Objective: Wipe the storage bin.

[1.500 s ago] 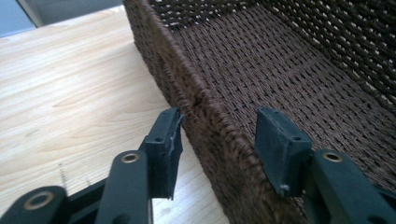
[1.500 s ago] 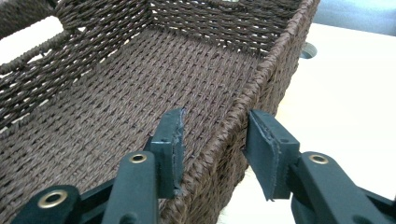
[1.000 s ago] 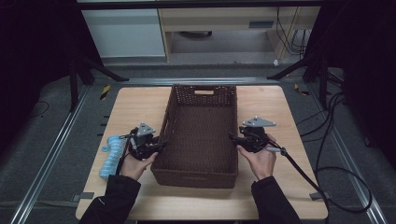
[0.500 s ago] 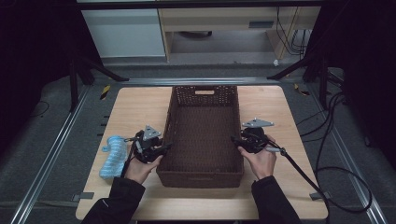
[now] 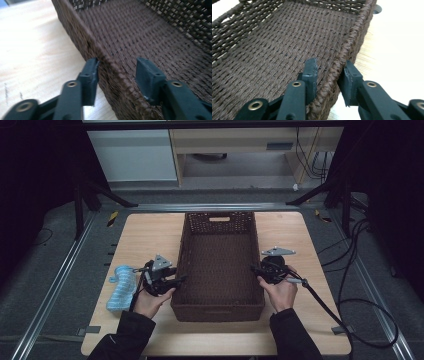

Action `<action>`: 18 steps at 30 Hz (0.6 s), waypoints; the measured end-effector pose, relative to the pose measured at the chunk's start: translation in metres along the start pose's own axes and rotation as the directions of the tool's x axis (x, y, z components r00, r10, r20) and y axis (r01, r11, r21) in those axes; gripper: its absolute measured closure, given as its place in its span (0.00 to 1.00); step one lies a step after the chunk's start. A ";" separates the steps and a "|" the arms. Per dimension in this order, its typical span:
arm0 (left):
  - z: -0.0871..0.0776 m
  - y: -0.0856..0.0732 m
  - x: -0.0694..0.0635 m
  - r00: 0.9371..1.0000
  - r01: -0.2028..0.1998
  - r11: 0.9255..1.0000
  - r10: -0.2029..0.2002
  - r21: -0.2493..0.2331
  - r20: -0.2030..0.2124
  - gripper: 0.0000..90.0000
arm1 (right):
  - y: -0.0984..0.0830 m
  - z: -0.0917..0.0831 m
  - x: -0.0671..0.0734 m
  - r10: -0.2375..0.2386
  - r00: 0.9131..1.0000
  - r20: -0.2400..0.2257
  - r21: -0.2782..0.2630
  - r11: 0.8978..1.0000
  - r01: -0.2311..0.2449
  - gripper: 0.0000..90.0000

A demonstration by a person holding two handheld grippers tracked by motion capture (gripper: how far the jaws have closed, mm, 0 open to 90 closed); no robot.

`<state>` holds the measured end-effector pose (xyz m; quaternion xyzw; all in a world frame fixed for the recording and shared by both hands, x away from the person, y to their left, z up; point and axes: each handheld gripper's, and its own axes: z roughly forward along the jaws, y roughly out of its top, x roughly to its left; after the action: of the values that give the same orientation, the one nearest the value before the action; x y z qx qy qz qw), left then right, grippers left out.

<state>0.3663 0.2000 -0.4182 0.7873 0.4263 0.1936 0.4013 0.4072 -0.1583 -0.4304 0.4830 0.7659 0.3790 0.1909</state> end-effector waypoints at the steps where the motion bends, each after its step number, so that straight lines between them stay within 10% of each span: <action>1: -0.004 0.001 0.001 1.000 0.004 1.000 -0.004 -0.012 0.000 0.53 | 0.000 0.000 -0.001 -0.001 1.000 0.003 0.003 1.000 0.001 0.78; 18: -0.048 -0.011 0.053 0.989 0.057 0.994 -0.070 -0.097 -0.130 0.43 | -0.003 -0.012 -0.005 0.017 0.998 0.053 0.041 0.999 -0.019 0.83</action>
<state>0.3590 0.2697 -0.3997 0.7390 0.4675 0.2524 0.4142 0.3997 -0.1683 -0.4253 0.5034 0.7640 0.3519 0.1975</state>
